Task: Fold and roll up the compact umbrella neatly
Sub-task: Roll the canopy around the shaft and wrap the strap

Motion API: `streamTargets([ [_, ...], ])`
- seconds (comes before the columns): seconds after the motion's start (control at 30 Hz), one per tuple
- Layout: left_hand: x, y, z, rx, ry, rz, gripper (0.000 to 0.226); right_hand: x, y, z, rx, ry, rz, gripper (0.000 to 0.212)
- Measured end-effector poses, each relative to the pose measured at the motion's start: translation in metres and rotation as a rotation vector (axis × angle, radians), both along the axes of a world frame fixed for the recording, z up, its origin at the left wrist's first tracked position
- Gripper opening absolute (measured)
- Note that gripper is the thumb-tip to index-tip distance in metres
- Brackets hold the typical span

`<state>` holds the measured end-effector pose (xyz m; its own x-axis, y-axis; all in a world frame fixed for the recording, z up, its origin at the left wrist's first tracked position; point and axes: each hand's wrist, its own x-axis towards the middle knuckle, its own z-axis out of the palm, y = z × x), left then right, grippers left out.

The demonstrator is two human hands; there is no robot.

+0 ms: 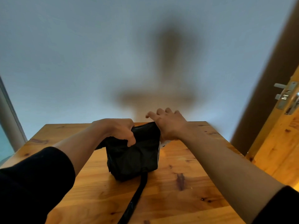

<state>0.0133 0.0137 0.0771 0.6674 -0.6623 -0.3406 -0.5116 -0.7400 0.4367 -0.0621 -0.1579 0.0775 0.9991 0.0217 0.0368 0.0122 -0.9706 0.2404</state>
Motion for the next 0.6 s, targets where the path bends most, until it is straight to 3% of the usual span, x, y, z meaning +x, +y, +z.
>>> streamTargets([
  [0.1, 0.004, 0.002, 0.001, -0.018, -0.046, 0.015, 0.020, -0.002, 0.008, -0.003, -0.117, -0.078, 0.125, 0.073],
  [0.3, -0.001, -0.001, 0.002, -0.040, -0.063, -0.041, 0.028, 0.001, 0.009, -0.005, -0.051, -0.058, 0.079, 0.047],
  [0.37, -0.001, -0.002, 0.000, -0.045, -0.103, -0.056, 0.037, 0.001, 0.007, -0.004, 0.001, -0.022, 0.066, 0.047],
  [0.47, -0.001, -0.006, -0.001, -0.068, -0.145, -0.051, 0.020, 0.001, 0.006, -0.004, 0.044, -0.007, 0.037, 0.059],
  [0.6, 0.005, -0.006, 0.001, -0.088, -0.149, 0.021, 0.012, -0.002, 0.008, -0.013, -0.162, -0.208, 0.118, 0.076],
])
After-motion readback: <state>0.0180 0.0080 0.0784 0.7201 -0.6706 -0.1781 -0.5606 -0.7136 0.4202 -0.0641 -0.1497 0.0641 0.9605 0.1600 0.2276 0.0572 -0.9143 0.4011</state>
